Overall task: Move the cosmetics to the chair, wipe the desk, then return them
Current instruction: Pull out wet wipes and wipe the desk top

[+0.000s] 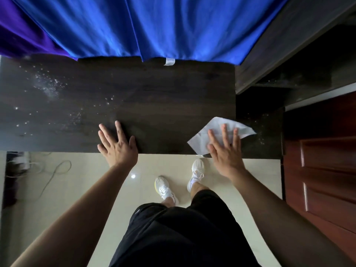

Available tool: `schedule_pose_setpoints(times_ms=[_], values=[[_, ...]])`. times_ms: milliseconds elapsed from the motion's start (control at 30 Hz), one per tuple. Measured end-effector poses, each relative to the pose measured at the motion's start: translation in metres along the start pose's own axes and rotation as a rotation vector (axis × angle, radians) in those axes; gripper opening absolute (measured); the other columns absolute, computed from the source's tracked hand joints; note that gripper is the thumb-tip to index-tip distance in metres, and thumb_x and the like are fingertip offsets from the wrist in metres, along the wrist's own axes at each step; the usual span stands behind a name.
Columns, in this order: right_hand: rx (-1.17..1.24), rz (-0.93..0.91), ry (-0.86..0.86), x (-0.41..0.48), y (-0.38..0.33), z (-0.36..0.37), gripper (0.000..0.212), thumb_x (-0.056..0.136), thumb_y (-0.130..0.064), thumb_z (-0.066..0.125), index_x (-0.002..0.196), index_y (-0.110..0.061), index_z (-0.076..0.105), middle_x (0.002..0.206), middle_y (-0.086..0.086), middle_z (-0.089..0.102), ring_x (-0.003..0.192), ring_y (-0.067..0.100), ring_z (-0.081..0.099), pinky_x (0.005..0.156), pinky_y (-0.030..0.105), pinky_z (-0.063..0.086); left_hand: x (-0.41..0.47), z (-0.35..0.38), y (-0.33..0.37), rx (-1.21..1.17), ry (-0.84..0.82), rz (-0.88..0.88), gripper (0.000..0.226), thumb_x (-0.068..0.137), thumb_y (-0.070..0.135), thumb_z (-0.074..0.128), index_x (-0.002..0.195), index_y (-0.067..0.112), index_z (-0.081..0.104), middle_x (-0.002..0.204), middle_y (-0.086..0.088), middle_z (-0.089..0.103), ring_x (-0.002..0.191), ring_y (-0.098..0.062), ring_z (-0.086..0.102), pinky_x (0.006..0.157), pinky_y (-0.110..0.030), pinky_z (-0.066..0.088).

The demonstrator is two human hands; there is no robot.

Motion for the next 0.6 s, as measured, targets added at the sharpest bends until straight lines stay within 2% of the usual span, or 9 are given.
schedule_pose_setpoints(times_ms=[33,67,133,200,300,467,600], values=[[-0.013,-0.018,-0.021,0.007,0.013,-0.003,0.062,0.105,-0.048,-0.005,0.161,-0.027,0.011,0.168,0.015,-0.002,0.149,0.051,-0.014,0.12,0.066,0.006,-0.001,0.0,0.0,-0.017,-0.019,-0.035,0.071,0.101,0.043,0.042,0.158,0.024,0.005,0.163,-0.019,-0.016,0.151,-0.035,-0.006,0.117,-0.056,0.008],[0.006,-0.009,-0.023,0.015,0.021,-0.01,0.061,0.105,-0.047,-0.003,0.161,-0.026,0.014,0.168,0.015,-0.003,0.149,0.052,-0.009,0.12,0.066,0.009,-0.002,-0.001,0.0,-0.027,-0.036,-0.062,0.072,0.1,0.043,0.043,0.158,0.022,0.007,0.163,-0.019,-0.014,0.151,-0.035,-0.005,0.117,-0.055,0.008],[0.026,0.066,0.021,0.034,0.026,-0.025,0.057,0.106,-0.048,0.01,0.16,-0.032,0.012,0.167,0.017,-0.009,0.15,0.051,0.002,0.123,0.059,0.008,-0.005,-0.003,-0.001,-0.023,-0.056,-0.095,0.072,0.1,0.044,0.045,0.158,0.021,0.01,0.164,-0.017,-0.011,0.151,-0.033,-0.004,0.118,-0.054,0.01],[0.034,0.079,0.058,0.054,0.011,-0.035,0.058,0.105,-0.049,0.015,0.16,-0.034,0.007,0.166,0.018,-0.011,0.15,0.051,0.0,0.122,0.057,0.005,-0.008,-0.006,-0.001,-0.014,-0.072,-0.102,0.07,0.1,0.043,0.046,0.158,0.022,0.011,0.165,-0.015,-0.006,0.151,-0.032,-0.002,0.118,-0.053,0.012],[0.018,-0.116,0.029,0.076,-0.04,-0.041,0.058,0.106,-0.047,0.019,0.16,-0.034,0.001,0.166,0.017,-0.015,0.15,0.049,-0.006,0.121,0.056,-0.003,-0.015,-0.008,0.0,0.02,-0.114,-0.112,0.07,0.099,0.038,0.05,0.157,0.024,0.013,0.165,-0.012,-0.001,0.151,-0.032,0.003,0.117,-0.052,0.018],[-0.15,-0.64,-0.118,0.059,-0.124,-0.021,0.06,0.107,-0.037,0.026,0.159,-0.034,-0.005,0.164,0.015,-0.022,0.149,0.05,-0.014,0.114,0.051,-0.024,-0.018,-0.012,-0.002,-0.006,-0.121,-0.155,0.07,0.096,0.033,0.055,0.156,0.026,0.018,0.165,-0.013,0.001,0.148,-0.039,0.012,0.114,-0.054,0.027],[-0.129,-0.759,-0.195,0.053,-0.12,-0.016,0.057,0.106,-0.049,0.023,0.158,-0.042,0.0,0.164,0.003,-0.027,0.15,0.039,-0.023,0.122,0.05,-0.016,-0.011,-0.016,-0.005,-0.006,-0.12,-0.148,0.075,0.095,0.042,0.053,0.156,0.028,0.012,0.165,-0.013,-0.001,0.149,-0.039,0.012,0.114,-0.055,0.025]])
Point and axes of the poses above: each hand's wrist, its own x-axis towards the middle knuckle, its own z-axis out of the palm, y = z × x, the point moved 6 cm from there along x, towards the middle knuckle
